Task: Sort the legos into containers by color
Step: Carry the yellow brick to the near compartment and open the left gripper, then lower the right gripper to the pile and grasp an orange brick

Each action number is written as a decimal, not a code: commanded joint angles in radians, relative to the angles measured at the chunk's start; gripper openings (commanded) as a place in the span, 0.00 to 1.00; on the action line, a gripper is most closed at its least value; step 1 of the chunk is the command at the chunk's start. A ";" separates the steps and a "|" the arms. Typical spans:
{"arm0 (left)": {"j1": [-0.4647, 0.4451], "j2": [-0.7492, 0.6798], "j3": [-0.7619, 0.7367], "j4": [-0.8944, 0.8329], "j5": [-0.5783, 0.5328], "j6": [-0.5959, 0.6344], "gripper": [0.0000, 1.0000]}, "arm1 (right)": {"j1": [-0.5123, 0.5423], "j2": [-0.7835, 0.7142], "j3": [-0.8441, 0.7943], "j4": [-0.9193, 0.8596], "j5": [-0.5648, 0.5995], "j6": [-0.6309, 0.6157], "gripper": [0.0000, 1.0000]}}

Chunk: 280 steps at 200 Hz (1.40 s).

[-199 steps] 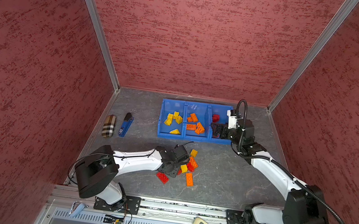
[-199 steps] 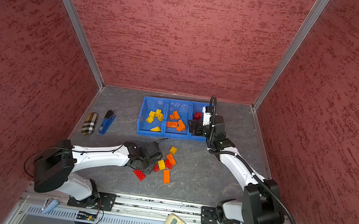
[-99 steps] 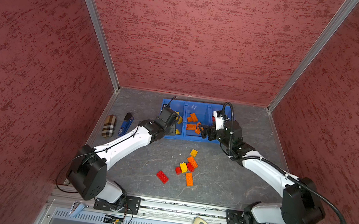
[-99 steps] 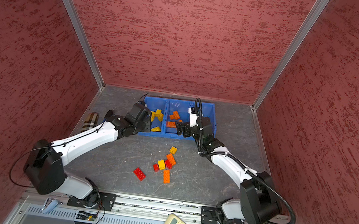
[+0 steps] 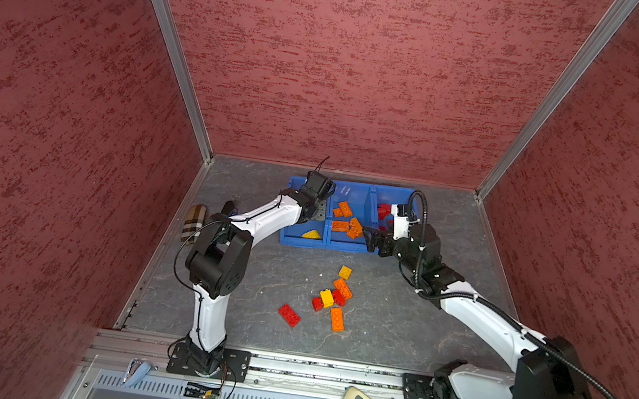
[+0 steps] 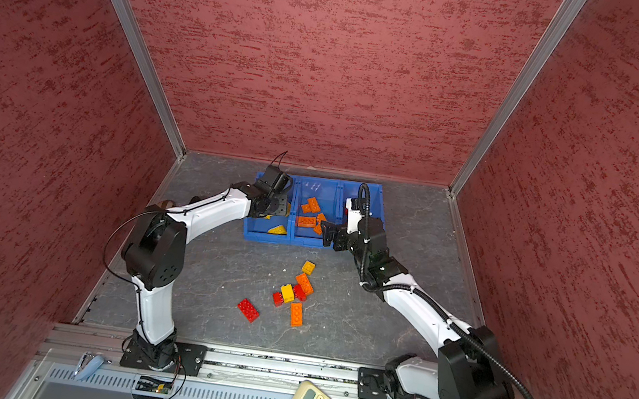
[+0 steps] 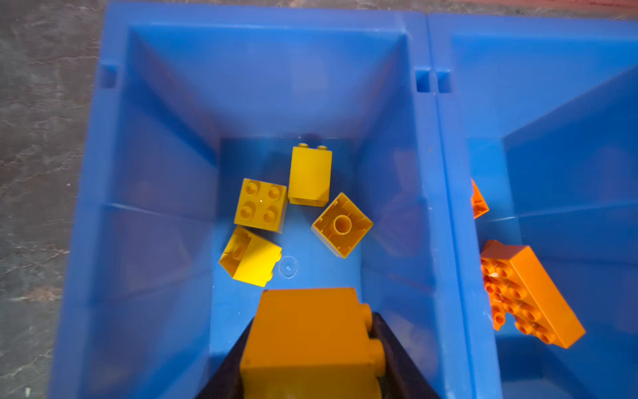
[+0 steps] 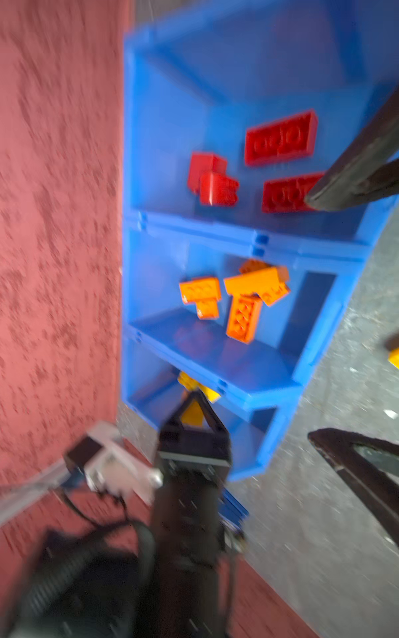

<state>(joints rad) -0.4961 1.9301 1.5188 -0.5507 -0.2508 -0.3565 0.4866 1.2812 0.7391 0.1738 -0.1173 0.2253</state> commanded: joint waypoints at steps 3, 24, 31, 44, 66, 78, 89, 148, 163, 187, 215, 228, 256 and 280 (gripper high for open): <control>-0.016 -0.006 0.024 -0.040 -0.001 0.017 0.60 | 0.016 -0.011 -0.019 -0.070 -0.128 -0.002 0.97; -0.019 -0.030 0.014 -0.039 0.007 0.017 0.66 | 0.038 0.000 -0.020 -0.176 -0.047 0.065 0.92; -0.021 -0.040 0.010 -0.040 0.008 0.017 0.67 | 0.048 0.006 -0.017 -0.217 -0.026 0.080 0.90; -0.032 -0.063 0.003 -0.047 0.011 0.017 0.71 | 0.084 0.016 -0.013 -0.282 0.015 0.103 0.85; -0.056 -0.114 -0.022 -0.048 0.008 0.009 0.80 | 0.158 0.049 0.003 -0.368 0.085 0.160 0.81; -0.069 -0.147 -0.046 -0.040 0.002 0.004 0.85 | 0.200 0.082 0.023 -0.412 0.129 0.210 0.78; -0.081 -0.176 -0.072 -0.026 0.000 0.001 0.90 | 0.234 0.122 0.052 -0.451 0.144 0.238 0.76; -0.090 -0.309 -0.199 -0.015 -0.047 -0.038 1.00 | 0.346 0.331 0.179 -0.511 0.141 0.243 0.67; -0.085 -0.346 -0.238 0.000 -0.054 -0.055 1.00 | 0.355 0.360 0.204 -0.517 0.146 0.237 0.65; -0.075 -0.387 -0.287 0.023 -0.062 -0.076 1.00 | 0.366 0.403 0.237 -0.544 0.178 0.232 0.61; -0.065 -0.395 -0.301 0.026 -0.061 -0.082 1.00 | 0.374 0.435 0.263 -0.588 0.238 0.234 0.55; -0.064 -0.393 -0.300 0.025 -0.062 -0.082 1.00 | 0.375 0.434 0.258 -0.594 0.253 0.231 0.53; -0.064 -0.384 -0.297 0.031 -0.059 -0.083 1.00 | 0.375 0.422 0.247 -0.627 0.268 0.220 0.52; -0.062 -0.378 -0.295 0.036 -0.054 -0.085 1.00 | 0.377 0.390 0.210 -0.630 0.237 0.214 0.51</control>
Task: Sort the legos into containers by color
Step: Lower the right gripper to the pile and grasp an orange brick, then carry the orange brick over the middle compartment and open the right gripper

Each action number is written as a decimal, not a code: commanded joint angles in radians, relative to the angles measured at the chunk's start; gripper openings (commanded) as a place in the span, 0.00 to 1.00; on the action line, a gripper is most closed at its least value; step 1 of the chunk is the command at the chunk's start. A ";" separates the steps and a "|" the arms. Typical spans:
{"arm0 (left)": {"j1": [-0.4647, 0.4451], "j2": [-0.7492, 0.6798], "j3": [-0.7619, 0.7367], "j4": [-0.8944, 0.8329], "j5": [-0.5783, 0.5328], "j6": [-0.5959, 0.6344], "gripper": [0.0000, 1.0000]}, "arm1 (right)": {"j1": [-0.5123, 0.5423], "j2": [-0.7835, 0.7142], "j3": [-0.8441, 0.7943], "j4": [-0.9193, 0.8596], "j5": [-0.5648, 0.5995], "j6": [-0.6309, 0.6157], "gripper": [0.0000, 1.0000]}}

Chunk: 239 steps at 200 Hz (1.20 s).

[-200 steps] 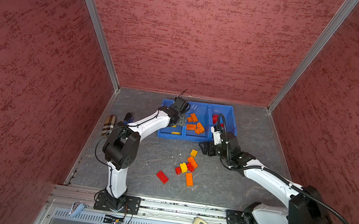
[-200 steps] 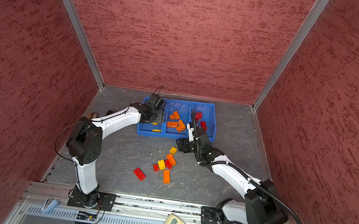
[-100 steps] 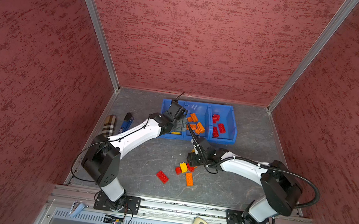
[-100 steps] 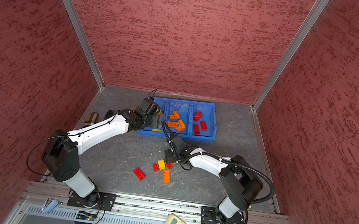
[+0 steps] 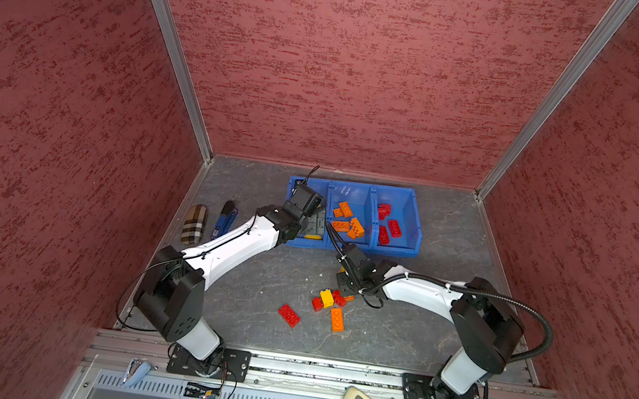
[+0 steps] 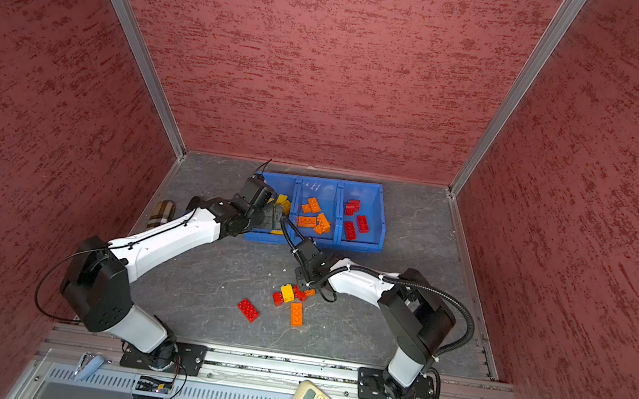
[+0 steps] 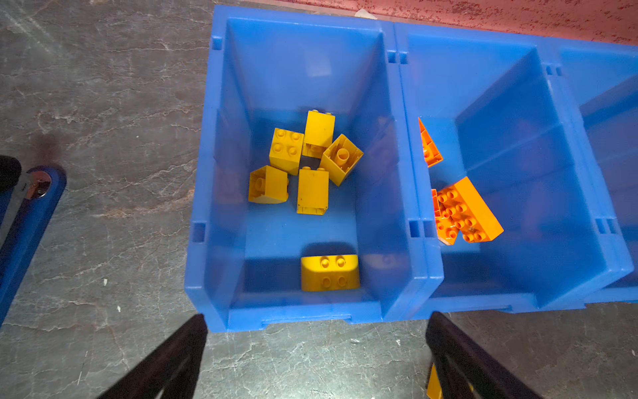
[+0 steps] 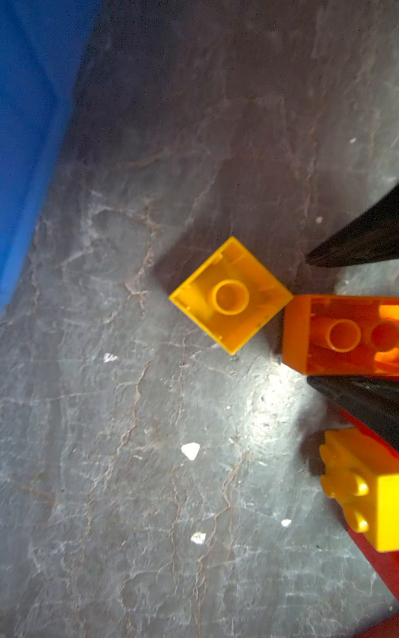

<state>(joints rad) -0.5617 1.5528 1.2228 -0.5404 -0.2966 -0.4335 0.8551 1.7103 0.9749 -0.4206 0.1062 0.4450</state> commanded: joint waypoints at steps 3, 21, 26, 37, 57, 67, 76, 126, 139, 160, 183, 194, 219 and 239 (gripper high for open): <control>0.003 0.000 0.000 0.025 -0.008 -0.008 1.00 | 0.009 -0.043 -0.032 -0.032 0.003 -0.007 0.51; 0.002 0.008 0.001 0.027 -0.004 -0.014 1.00 | 0.011 -0.059 -0.063 -0.030 -0.038 0.003 0.51; 0.002 0.011 -0.001 0.028 -0.003 -0.015 1.00 | 0.012 -0.060 -0.067 -0.034 -0.039 0.008 0.51; 0.002 0.015 -0.003 0.031 -0.001 -0.023 1.00 | 0.015 -0.057 -0.077 -0.049 -0.028 0.021 0.50; 0.003 0.024 -0.002 0.034 0.005 -0.027 1.00 | 0.018 -0.061 -0.084 -0.058 -0.013 0.023 0.45; 0.003 0.024 -0.004 0.041 0.009 -0.027 1.00 | 0.018 -0.069 -0.089 -0.055 -0.012 0.019 0.42; 0.003 0.022 -0.005 0.046 0.012 -0.027 1.00 | 0.019 -0.079 -0.098 -0.050 -0.012 0.006 0.40; 0.002 0.000 -0.020 0.060 -0.004 -0.024 1.00 | 0.018 -0.174 -0.141 -0.025 0.033 -0.140 0.20; 0.003 -0.009 -0.028 0.063 -0.008 -0.025 1.00 | 0.018 -0.197 -0.123 -0.033 0.054 -0.175 0.19; 0.005 -0.018 -0.038 0.063 -0.015 -0.029 1.00 | 0.007 -0.237 -0.075 -0.010 0.077 -0.222 0.19; 0.006 -0.028 -0.046 0.060 -0.021 -0.035 1.00 | -0.050 -0.239 -0.022 0.115 0.047 -0.255 0.19; 0.006 -0.034 -0.050 0.060 -0.023 -0.039 1.00 | -0.093 -0.211 0.002 0.196 0.024 -0.256 0.19; 0.005 -0.054 -0.058 0.050 -0.025 -0.047 1.00 | -0.173 -0.098 0.112 0.300 0.002 -0.244 0.20; 0.005 -0.081 -0.075 0.050 -0.028 -0.047 1.00 | -0.218 0.016 0.200 0.352 0.024 -0.238 0.20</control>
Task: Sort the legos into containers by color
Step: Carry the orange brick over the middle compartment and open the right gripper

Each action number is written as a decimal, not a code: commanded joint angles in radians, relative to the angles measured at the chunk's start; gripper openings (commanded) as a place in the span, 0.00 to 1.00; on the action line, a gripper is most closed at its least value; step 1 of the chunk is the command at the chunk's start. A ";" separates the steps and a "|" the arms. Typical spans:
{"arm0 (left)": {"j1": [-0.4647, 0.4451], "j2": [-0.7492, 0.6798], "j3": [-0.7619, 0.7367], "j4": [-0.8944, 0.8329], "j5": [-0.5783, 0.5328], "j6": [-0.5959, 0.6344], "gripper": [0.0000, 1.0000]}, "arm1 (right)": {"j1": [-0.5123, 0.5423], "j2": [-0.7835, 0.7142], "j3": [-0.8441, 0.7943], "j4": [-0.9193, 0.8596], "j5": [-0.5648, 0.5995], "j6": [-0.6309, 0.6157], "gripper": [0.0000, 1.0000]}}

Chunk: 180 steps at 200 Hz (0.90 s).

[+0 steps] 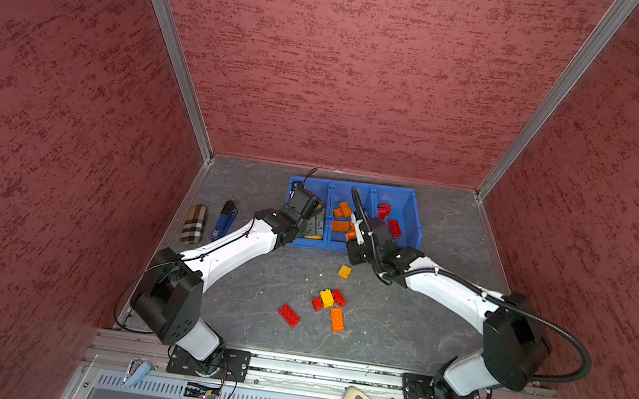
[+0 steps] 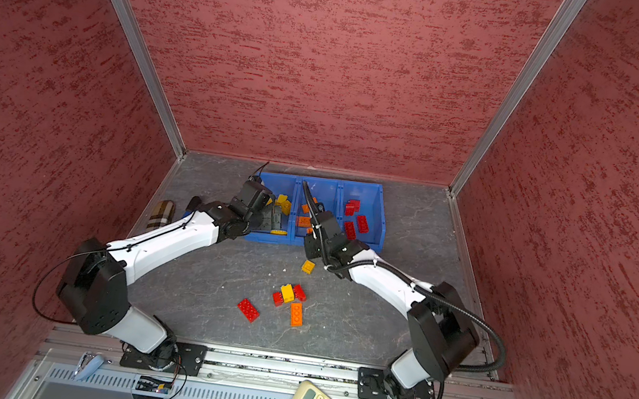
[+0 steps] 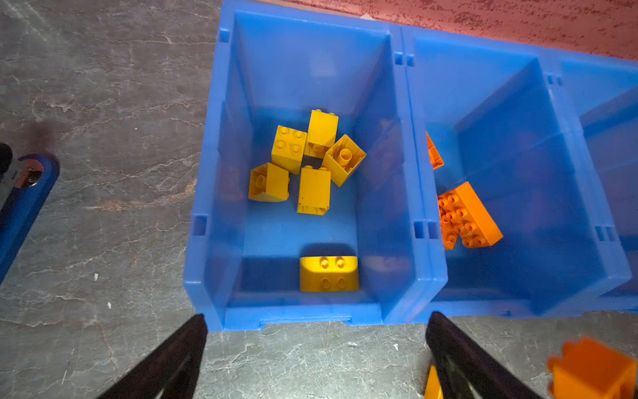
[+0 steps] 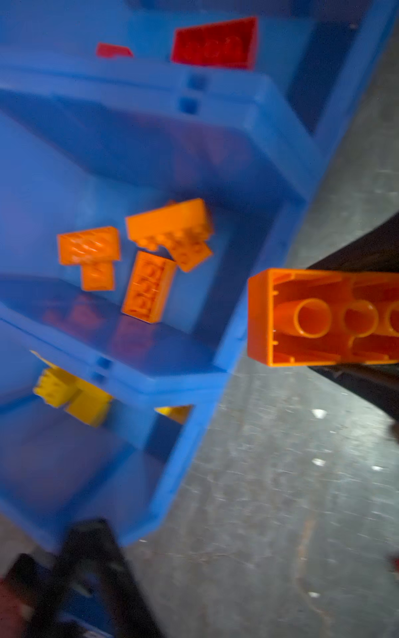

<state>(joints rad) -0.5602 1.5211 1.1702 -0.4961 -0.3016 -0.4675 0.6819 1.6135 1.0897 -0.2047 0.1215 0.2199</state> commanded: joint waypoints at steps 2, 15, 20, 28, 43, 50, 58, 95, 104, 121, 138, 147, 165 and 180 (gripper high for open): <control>0.003 -0.052 -0.025 0.007 -0.022 -0.013 1.00 | -0.049 0.125 0.094 0.138 0.010 -0.015 0.20; 0.003 -0.070 -0.041 0.010 -0.016 -0.012 1.00 | -0.065 0.203 0.172 0.117 0.027 -0.023 0.20; 0.004 -0.080 -0.048 0.011 -0.011 -0.009 1.00 | -0.069 0.230 0.203 0.105 0.035 -0.025 0.20; 0.001 -0.093 -0.064 0.018 -0.003 -0.001 1.00 | -0.075 0.265 0.241 0.088 0.056 -0.027 0.20; -0.002 -0.121 -0.099 0.023 -0.009 0.004 1.00 | -0.079 0.310 0.289 0.068 0.111 -0.028 0.23; -0.002 -0.136 -0.114 0.024 -0.009 0.001 1.00 | -0.079 0.324 0.304 0.062 0.130 -0.029 0.24; -0.001 -0.152 -0.136 0.027 -0.009 -0.004 1.00 | -0.079 0.332 0.313 0.059 0.141 -0.028 0.26; -0.004 -0.224 -0.218 0.065 0.028 -0.007 1.00 | -0.077 0.309 0.295 0.082 0.060 -0.031 0.46; -0.007 -0.232 -0.226 0.060 0.028 -0.004 1.00 | -0.077 0.292 0.284 0.083 0.045 -0.023 0.55; -0.012 -0.242 -0.240 0.053 0.031 0.002 1.00 | -0.078 0.256 0.258 0.079 0.017 -0.011 0.65; -0.020 -0.246 -0.250 0.053 0.051 0.014 1.00 | -0.077 0.203 0.213 0.077 -0.010 0.022 0.71; -0.029 -0.246 -0.253 0.054 0.061 0.026 1.00 | -0.077 0.168 0.184 0.075 -0.036 0.050 0.72; -0.052 -0.241 -0.255 0.060 0.097 0.063 1.00 | -0.076 0.086 0.101 0.085 -0.100 0.128 0.84; -0.077 -0.220 -0.251 0.053 0.117 0.086 1.00 | -0.075 0.011 0.006 0.109 -0.146 0.217 0.99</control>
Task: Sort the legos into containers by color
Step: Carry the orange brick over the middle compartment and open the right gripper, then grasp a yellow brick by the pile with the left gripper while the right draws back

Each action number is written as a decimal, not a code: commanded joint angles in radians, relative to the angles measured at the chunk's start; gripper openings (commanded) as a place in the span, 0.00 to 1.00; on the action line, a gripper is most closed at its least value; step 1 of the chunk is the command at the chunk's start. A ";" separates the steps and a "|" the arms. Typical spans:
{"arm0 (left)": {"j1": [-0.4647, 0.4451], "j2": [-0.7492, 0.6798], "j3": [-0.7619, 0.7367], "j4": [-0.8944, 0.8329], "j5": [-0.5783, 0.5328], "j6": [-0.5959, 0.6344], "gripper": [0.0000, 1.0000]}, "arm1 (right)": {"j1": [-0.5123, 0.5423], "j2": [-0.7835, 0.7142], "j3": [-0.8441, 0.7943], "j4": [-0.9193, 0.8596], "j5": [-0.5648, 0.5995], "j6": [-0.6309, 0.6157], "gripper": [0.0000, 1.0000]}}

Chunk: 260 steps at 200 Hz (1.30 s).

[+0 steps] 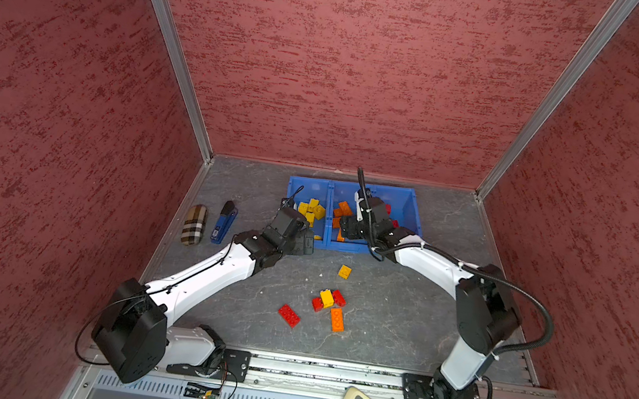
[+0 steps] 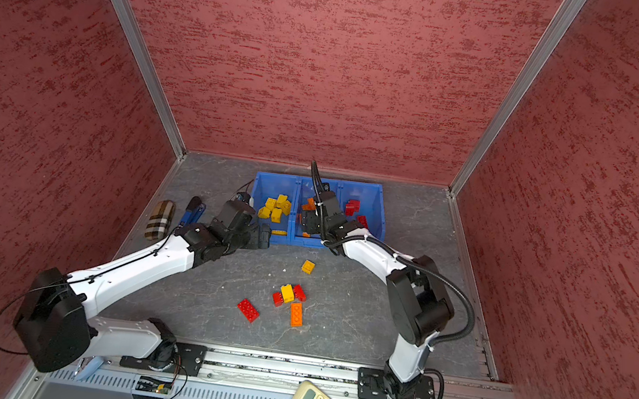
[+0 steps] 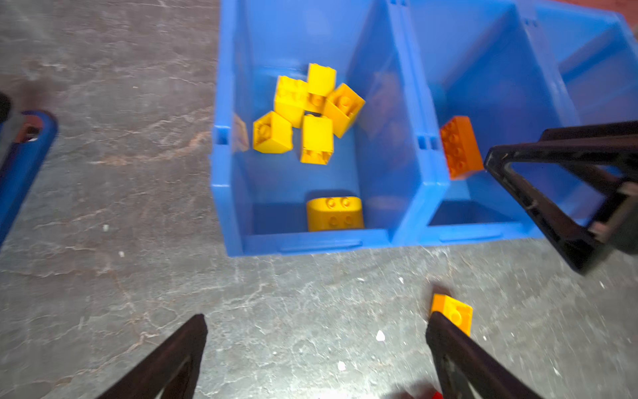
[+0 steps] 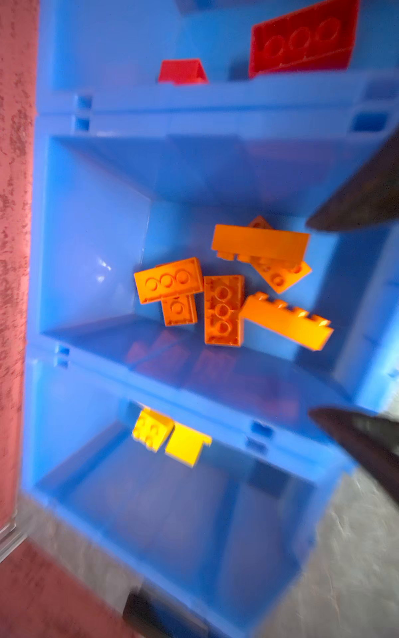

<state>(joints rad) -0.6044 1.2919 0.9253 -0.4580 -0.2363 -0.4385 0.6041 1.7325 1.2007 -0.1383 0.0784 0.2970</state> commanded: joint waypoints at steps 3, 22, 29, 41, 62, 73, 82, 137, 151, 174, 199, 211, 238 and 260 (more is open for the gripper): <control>-0.039 0.014 -0.006 0.012 0.054 0.060 1.00 | 0.004 -0.123 -0.125 0.047 -0.109 0.159 0.99; -0.081 0.048 0.002 0.009 0.057 0.072 1.00 | 0.011 -0.219 -0.266 0.091 -0.120 0.306 0.99; -0.095 0.064 0.007 0.009 0.061 0.072 1.00 | 0.014 -0.255 -0.317 0.112 -0.117 0.365 0.99; -0.120 0.096 0.018 0.011 0.066 0.066 1.00 | 0.022 -0.319 -0.404 0.144 -0.107 0.442 0.99; -0.157 0.155 0.037 0.039 0.078 0.047 1.00 | 0.034 -0.394 -0.479 0.093 -0.038 0.517 0.99; -0.172 0.191 0.051 0.055 0.090 0.036 1.00 | 0.034 -0.430 -0.486 0.042 0.005 0.535 0.99; -0.182 0.219 0.066 0.069 0.104 0.031 1.00 | 0.034 -0.456 -0.506 0.046 0.005 0.541 0.99; -0.260 0.422 0.201 0.060 0.121 0.075 1.00 | 0.032 -0.521 -0.613 0.228 -0.178 0.501 0.99; -0.273 0.470 0.240 0.038 0.115 0.088 1.00 | 0.033 -0.534 -0.626 0.257 -0.219 0.495 0.99; -0.283 0.542 0.297 0.009 0.103 0.105 0.99 | 0.030 -0.539 -0.634 0.251 -0.238 0.501 0.99; -0.287 0.592 0.327 0.004 0.099 0.112 0.92 | 0.023 -0.559 -0.661 0.258 -0.235 0.521 0.99; -0.288 0.609 0.338 0.009 0.108 0.113 0.87 | 0.021 -0.576 -0.666 0.216 -0.189 0.543 0.99; -0.288 0.636 0.350 0.024 0.120 0.120 0.72 | -0.003 -0.642 -0.714 0.206 -0.159 0.579 0.99; -0.288 0.665 0.373 0.020 0.116 0.126 0.62 | -0.037 -0.705 -0.773 0.232 -0.168 0.613 0.99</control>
<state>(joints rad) -0.8913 1.9209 1.2671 -0.4522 -0.1268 -0.3244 0.5980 1.0851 0.4778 0.0654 -0.1070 0.8494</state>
